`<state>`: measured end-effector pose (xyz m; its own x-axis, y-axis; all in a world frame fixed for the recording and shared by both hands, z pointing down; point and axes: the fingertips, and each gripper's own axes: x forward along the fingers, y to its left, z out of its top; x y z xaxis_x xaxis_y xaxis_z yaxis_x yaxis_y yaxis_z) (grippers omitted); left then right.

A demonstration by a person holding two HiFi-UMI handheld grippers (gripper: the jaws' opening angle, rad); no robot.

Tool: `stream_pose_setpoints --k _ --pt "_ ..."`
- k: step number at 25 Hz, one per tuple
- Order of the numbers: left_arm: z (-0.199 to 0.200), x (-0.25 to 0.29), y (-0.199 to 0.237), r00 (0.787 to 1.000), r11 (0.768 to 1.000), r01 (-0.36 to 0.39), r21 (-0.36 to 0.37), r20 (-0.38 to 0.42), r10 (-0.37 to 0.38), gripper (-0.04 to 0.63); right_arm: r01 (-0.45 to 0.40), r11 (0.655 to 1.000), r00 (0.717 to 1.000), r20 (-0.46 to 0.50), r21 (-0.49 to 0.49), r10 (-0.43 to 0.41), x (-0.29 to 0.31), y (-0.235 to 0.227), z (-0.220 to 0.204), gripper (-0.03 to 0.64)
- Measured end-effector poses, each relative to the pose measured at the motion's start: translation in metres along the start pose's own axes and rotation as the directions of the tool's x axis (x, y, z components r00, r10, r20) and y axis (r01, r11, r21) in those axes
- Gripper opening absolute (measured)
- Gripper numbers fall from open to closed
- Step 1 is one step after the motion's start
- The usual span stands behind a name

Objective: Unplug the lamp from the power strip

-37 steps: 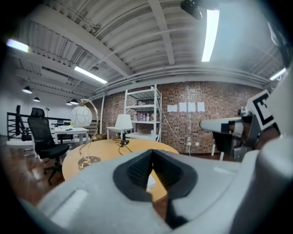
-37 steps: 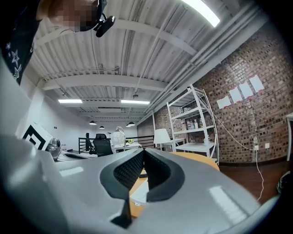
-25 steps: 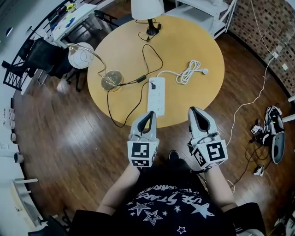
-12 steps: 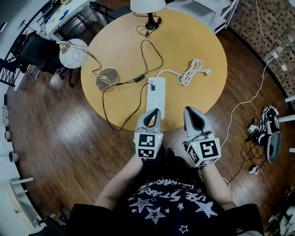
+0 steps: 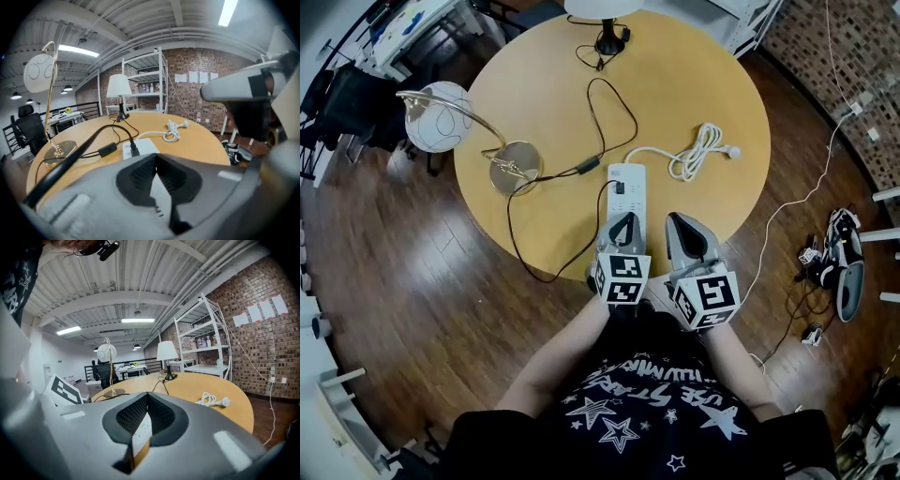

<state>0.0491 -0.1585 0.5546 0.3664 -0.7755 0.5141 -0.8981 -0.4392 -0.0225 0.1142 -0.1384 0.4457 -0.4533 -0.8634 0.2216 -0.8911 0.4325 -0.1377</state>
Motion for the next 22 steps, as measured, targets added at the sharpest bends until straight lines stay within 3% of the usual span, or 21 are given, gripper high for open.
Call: stream_pose_setpoints --k 4,7,13,22 --pt "-0.005 0.010 0.005 1.000 1.000 0.006 -0.010 -0.021 -0.006 0.005 0.002 1.000 1.000 -0.022 -0.017 -0.002 0.014 -0.002 -0.004 0.008" --pt "-0.006 0.010 0.007 0.999 1.000 0.002 0.023 -0.036 -0.001 0.005 -0.033 0.998 0.999 -0.036 -0.046 0.032 0.027 -0.001 -0.008 0.008" --pt "-0.028 0.014 0.013 0.989 0.999 0.018 0.045 -0.145 -0.011 0.005 -0.116 0.988 0.987 -0.121 -0.097 0.104 0.054 0.002 -0.022 0.008" --pt "-0.029 0.012 0.011 0.991 0.998 0.055 0.020 -0.125 -0.052 0.005 -0.159 0.978 0.966 -0.226 -0.132 0.126 0.080 0.008 -0.045 0.008"
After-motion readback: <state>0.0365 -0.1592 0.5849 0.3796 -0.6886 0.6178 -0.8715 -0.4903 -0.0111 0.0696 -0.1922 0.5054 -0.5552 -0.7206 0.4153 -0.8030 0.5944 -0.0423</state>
